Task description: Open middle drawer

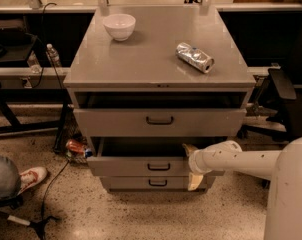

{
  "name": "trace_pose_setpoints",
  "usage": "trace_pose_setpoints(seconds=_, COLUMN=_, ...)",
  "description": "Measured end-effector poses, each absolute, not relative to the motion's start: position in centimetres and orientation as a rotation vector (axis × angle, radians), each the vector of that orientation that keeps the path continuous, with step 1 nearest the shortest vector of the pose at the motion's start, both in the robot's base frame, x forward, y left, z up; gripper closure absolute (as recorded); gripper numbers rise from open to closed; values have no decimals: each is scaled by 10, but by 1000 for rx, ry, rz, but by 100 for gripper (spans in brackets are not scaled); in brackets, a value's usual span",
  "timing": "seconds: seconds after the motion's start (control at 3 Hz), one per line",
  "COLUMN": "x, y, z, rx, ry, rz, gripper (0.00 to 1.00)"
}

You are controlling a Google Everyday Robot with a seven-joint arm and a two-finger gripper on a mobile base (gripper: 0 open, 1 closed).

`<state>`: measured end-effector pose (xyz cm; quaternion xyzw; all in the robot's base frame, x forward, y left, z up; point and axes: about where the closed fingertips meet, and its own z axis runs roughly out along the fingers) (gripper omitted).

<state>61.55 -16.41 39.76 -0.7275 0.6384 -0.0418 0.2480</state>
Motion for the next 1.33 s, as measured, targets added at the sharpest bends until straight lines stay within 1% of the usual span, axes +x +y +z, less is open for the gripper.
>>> trace_pose_setpoints(seconds=0.33, x=607, y=-183, z=401, rx=-1935, ry=1789, rz=-120, gripper=25)
trace_pose_setpoints(seconds=0.67, x=597, y=-196, z=406, rx=-1893, ry=1811, rz=-113, gripper=47)
trace_pose_setpoints(seconds=1.33, x=570, y=-204, z=403, rx=-1849, ry=1853, rz=-37, gripper=95)
